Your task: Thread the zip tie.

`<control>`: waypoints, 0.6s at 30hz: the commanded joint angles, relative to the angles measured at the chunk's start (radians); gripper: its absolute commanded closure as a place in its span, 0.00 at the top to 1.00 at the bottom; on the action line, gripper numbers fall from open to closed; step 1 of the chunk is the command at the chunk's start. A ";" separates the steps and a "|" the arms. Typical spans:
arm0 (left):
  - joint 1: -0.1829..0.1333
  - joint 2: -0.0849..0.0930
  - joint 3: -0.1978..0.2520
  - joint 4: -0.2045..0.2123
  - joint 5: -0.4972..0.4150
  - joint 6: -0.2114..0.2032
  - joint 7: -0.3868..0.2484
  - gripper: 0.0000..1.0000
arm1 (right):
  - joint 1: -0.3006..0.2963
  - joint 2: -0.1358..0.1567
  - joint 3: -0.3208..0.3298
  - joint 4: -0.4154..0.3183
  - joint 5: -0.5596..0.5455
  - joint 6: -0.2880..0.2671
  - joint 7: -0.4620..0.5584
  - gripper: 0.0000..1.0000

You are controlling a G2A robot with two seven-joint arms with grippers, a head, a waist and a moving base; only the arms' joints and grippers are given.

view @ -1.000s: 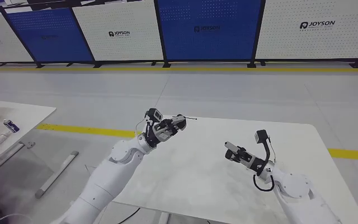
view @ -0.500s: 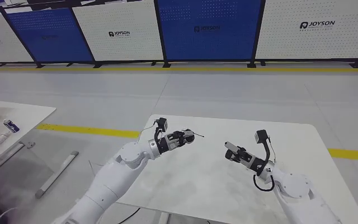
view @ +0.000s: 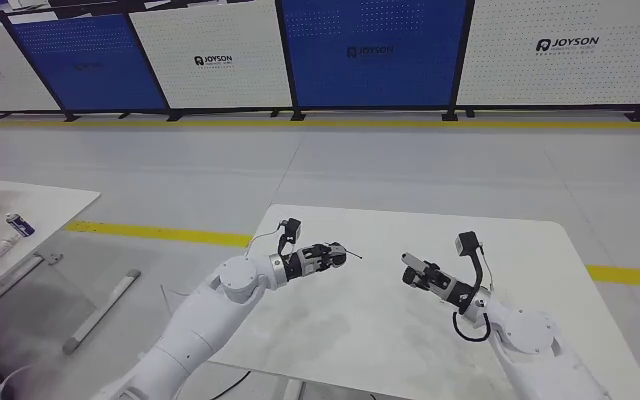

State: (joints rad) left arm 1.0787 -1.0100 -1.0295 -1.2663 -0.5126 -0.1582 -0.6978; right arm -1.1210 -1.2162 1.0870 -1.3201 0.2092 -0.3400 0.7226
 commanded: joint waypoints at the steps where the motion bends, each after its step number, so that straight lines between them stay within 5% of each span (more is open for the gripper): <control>1: 0.000 0.000 0.000 0.000 0.000 0.000 0.000 0.00 | 0.000 0.000 0.000 0.000 0.000 0.000 0.000 1.00; 14: 0.004 -0.002 0.001 -0.008 0.000 0.004 0.020 0.00 | 0.000 0.000 0.000 0.000 0.000 0.000 0.000 1.00; 18: 0.009 -0.002 -0.026 -0.044 -0.034 -0.035 0.038 0.00 | 0.000 0.000 0.000 0.000 0.000 0.000 0.000 1.00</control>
State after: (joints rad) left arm 1.0848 -1.0128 -1.0439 -1.2963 -0.5358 -0.1762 -0.6613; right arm -1.1210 -1.2162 1.0870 -1.3201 0.2092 -0.3400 0.7226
